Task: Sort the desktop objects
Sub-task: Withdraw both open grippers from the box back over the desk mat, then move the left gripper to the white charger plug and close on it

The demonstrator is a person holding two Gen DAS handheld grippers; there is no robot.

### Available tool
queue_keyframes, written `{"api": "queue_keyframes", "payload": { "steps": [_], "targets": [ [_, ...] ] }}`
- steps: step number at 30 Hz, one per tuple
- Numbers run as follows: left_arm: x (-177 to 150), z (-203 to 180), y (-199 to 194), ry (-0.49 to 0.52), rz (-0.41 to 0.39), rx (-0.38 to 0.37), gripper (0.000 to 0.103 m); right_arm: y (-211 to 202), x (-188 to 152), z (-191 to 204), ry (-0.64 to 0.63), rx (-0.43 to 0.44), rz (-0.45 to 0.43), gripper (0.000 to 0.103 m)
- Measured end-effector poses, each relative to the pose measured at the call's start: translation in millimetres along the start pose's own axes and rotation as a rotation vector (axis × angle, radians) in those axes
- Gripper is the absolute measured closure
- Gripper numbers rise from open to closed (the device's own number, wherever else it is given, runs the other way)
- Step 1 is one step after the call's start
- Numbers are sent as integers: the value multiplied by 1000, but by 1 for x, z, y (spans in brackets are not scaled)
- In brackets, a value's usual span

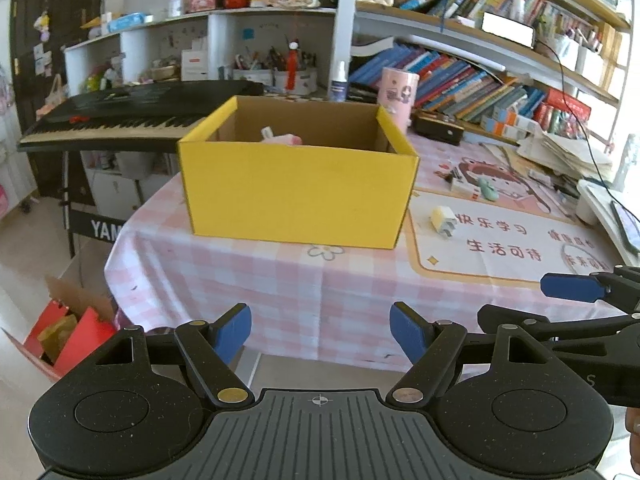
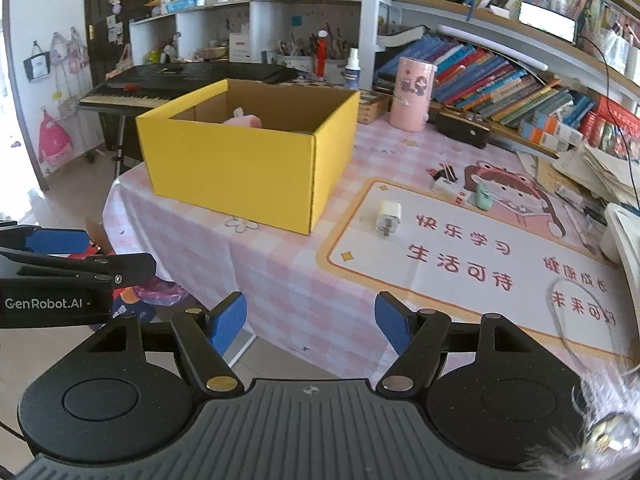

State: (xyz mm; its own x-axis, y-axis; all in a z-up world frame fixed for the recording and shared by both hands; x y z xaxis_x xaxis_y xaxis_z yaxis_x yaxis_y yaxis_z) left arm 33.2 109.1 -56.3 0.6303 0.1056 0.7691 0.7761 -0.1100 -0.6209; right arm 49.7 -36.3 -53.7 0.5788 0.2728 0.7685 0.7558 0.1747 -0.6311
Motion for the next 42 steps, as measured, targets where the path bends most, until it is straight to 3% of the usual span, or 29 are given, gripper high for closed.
{"api": "queue_keyframes", "payload": {
  "steps": [14, 42],
  "targets": [
    [9, -28, 24, 54, 25, -69, 24, 6, -4, -31, 40, -62, 23, 34],
    [37, -138, 108, 157, 96, -175, 25, 60, 1, -162, 137, -124, 115, 34]
  ]
}}
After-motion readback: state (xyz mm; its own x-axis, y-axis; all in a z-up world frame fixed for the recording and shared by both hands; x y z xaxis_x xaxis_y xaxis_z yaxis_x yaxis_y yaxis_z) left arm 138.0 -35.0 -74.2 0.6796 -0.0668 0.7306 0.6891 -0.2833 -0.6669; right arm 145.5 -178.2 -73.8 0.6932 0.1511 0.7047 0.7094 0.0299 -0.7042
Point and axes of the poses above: each gripper's, at about its wrist camera, not at the fingertips, and y roughly the way its jaws point, z to its left, x to its top, the point moved 9 cm from there along y, roughly the way its jaws point, and after that the axes turned 7 degrees about -x, right-handed, at the moved point
